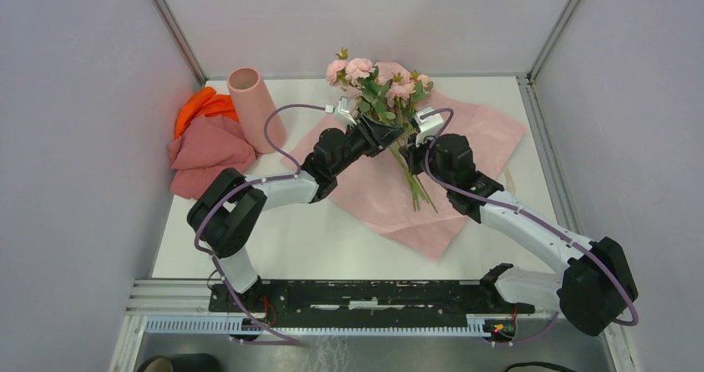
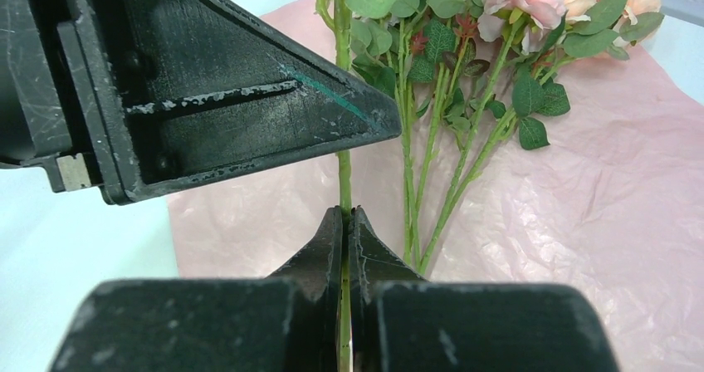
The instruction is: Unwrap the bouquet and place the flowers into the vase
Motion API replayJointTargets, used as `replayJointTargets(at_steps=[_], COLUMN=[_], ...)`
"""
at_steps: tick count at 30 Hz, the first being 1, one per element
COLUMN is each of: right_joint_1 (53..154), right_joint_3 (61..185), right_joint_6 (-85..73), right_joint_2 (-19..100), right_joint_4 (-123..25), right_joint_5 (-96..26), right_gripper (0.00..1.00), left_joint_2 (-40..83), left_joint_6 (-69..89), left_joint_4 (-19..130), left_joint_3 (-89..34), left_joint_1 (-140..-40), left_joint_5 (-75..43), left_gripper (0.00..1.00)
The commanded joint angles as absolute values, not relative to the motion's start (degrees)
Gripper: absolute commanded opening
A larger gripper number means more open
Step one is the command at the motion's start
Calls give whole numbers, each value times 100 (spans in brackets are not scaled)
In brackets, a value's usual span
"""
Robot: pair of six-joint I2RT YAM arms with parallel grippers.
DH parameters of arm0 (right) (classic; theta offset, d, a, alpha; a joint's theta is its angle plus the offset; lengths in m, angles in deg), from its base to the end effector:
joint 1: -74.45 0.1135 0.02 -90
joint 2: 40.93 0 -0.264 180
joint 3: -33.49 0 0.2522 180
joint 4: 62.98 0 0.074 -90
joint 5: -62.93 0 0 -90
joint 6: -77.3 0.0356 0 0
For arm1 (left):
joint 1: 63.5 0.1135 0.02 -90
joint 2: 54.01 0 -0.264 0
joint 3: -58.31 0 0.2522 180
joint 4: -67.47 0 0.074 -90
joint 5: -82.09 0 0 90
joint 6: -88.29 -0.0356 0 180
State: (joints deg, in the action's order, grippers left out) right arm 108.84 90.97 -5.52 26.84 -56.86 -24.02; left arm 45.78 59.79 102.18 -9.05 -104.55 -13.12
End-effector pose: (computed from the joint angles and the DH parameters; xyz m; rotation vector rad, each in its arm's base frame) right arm 0.2266 0.1528 0.2819 -0.4061 1.8371 0.4525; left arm 0.2898 -0.2567 0.2428 -0.2265 1.7172 -1.4539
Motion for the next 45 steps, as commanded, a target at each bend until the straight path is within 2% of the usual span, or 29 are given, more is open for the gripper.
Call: replayJointTargets(at_steps=[1,6,13,14,15,17,19,21,30,36,45], right_joint_1=[10901,10906,10912,10913,10911,10911,10908,10907,10840,10776,10760], right_joint_3=[9269,9254,9219,9184,9157,9128,9169,9316,9761,9652,9286], right_joint_6=[-600,-571,-584,-593,-595,-580,-526,-497,-554,-421,-438], right_joint_2=[2613,2627,2553,2524,2487,2419,2370,2361,2641,3159,3399], right_joint_4=[-5795,-5834,-5869,-5911,-5964,-6073,-6189,-6209,-6668,-6846,-6974], right_joint_5=[-2310,-2397,-2472,-2467,-2461,-2494,-2528,-2525,-2024,-2233,-2266], right_gripper=[0,0,0,9,24,45,59,64,65,65,63], left_joint_2=[4417,4440,4445,4432,4397,4267,4084,3882,2626,1657,992], left_joint_6=[5833,5782,5633,5576,5506,5281,5000,4767,3766,2808,1849], left_joint_4=[10275,10232,9949,9810,9658,9273,8824,8503,7285,7043,6796], left_joint_3=[-856,-907,-1109,-1170,-1226,-1316,-1398,-1439,-1466,-1207,-1486], left_joint_1=[-10452,-10454,-10461,-10457,-10462,-10467,-10463,-10467,-10469,-10465,-10463], left_joint_5=[-1364,-1425,-1477,-1483,-1472,-1365,-1129,-952,-123,544,1330], left_gripper=[40,4,2,2,2,2,2,2,2,2,2])
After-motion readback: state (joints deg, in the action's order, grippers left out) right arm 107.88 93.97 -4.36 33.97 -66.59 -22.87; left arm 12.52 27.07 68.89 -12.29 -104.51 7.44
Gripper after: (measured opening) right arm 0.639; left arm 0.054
